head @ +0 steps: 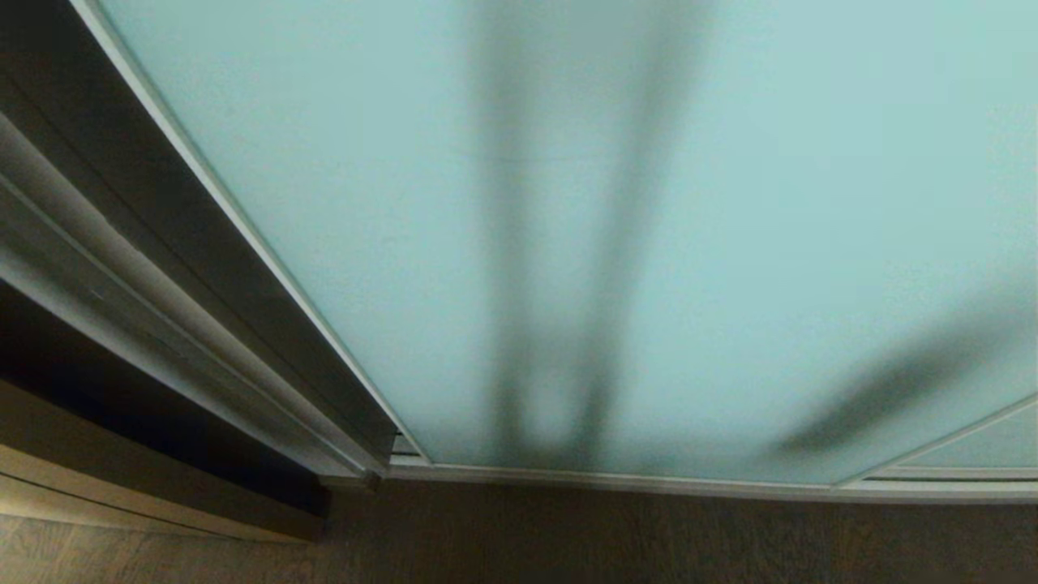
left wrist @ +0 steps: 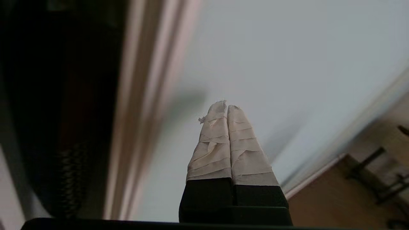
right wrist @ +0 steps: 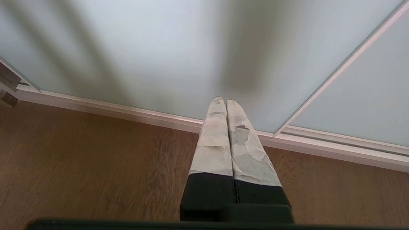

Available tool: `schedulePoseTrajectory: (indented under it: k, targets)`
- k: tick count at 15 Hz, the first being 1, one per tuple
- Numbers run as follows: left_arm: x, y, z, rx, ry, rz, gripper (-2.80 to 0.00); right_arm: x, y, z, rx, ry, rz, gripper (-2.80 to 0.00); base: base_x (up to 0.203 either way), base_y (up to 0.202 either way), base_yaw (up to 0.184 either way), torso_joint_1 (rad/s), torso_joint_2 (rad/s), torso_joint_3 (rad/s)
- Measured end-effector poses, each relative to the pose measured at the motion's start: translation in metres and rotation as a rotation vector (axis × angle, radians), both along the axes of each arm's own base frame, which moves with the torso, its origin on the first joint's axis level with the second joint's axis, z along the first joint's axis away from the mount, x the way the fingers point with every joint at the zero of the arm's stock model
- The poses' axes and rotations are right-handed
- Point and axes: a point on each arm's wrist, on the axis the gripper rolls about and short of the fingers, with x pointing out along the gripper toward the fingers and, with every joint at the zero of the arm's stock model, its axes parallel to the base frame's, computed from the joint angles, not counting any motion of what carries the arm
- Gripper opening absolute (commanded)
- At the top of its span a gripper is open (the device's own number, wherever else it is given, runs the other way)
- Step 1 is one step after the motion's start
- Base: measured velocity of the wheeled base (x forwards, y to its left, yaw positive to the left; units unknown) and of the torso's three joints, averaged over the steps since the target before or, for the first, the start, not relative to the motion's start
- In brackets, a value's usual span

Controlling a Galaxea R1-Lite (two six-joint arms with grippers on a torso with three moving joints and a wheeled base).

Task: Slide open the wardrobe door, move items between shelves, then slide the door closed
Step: Close the door

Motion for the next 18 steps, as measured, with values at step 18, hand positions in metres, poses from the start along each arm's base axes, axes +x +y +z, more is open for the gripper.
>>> schedulePoseTrajectory:
  k: [18]
  targets:
    - [0.012,0.005,-0.001,-0.022,-0.045,0.287,-2.8,0.0,0.0,0.0,0.0,0.0,0.0,-2.8,0.0,0.0,0.0,0.0,0.0,0.0]
